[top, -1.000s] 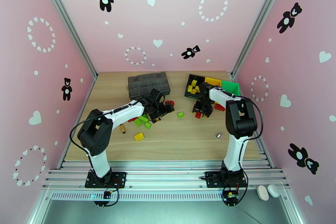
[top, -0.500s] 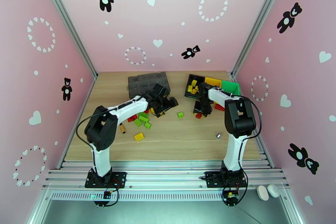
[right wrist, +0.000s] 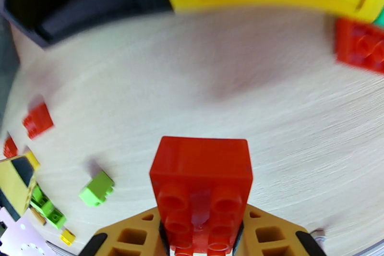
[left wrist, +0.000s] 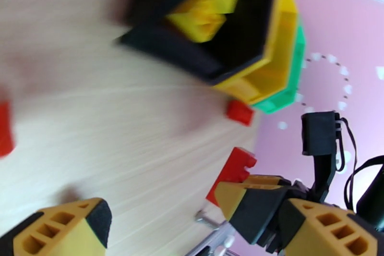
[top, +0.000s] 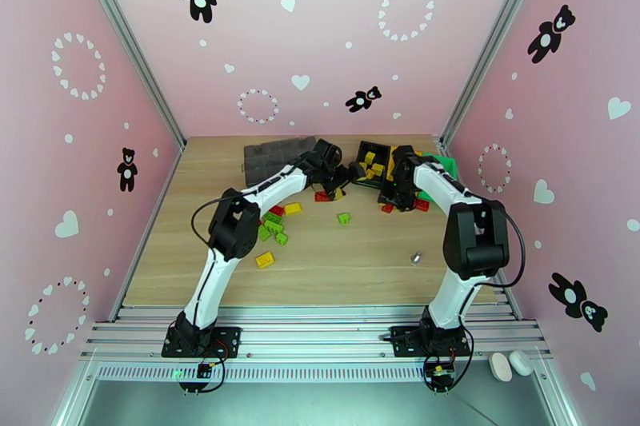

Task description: Sort the legos into containers by color

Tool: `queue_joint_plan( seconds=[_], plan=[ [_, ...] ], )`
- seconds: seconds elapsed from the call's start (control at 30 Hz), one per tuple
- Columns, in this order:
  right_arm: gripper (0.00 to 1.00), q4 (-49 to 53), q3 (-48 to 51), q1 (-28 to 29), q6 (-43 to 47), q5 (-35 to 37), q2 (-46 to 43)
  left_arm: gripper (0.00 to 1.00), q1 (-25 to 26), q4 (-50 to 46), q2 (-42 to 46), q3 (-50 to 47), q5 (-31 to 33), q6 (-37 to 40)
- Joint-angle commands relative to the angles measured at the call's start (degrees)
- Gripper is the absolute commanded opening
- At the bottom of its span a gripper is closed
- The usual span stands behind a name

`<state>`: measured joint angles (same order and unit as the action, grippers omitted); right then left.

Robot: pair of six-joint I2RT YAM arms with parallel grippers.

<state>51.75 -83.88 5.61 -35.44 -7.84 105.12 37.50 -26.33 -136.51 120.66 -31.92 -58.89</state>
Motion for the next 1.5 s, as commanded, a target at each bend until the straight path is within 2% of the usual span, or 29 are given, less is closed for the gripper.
queue_joint_plan(
  seconds=[0.0, 0.2, 0.4, 0.6, 0.7, 0.83, 1.07, 1.27, 1.47],
  plan=[
    [0.31, 2.34, -6.42, -1.52, 0.63, 1.94, 2.76, 0.98, 0.48, 0.62, -3.98, 7.98, -4.65, -3.19],
    [0.31, 5.88, -18.80, -3.79, 0.55, 3.68, 9.76, 0.98, 0.57, -1.42, -9.71, 18.82, -5.87, -5.62],
    [0.32, 8.31, -27.90, -5.13, -0.67, 5.72, 15.93, 0.98, 0.51, -2.56, -9.16, 18.23, -5.79, -4.58],
    [0.50, 10.36, -34.41, -5.96, -0.92, 5.13, 20.64, 0.98, 0.56, -4.22, -7.57, 16.88, -4.97, -2.62],
    [0.55, 10.58, -34.82, -5.96, -0.58, 4.68, 20.50, 0.98, 0.59, -6.05, -6.68, 16.95, -3.85, -0.98],
    [0.60, 10.60, -32.59, -6.00, 0.47, 4.67, 17.97, 0.98, 0.63, -9.27, -4.61, 15.92, -0.67, 2.16],
    [0.65, 7.79, -21.86, -5.96, 2.60, 3.50, 9.46, 0.98, 0.78, -14.03, 1.72, 9.45, 7.09, 7.11],
    [0.63, 4.58, -10.39, -5.96, 3.10, -0.01, 2.65, 0.98, 0.74, -17.35, 9.25, -1.86, 15.26, 8.54],
    [0.62, 2.47, -1.44, -3.48, 4.04, -2.55, -1.40, 0.98, 0.75, -14.46, 18.09, -17.32, 19.94, 7.58]
  ],
)
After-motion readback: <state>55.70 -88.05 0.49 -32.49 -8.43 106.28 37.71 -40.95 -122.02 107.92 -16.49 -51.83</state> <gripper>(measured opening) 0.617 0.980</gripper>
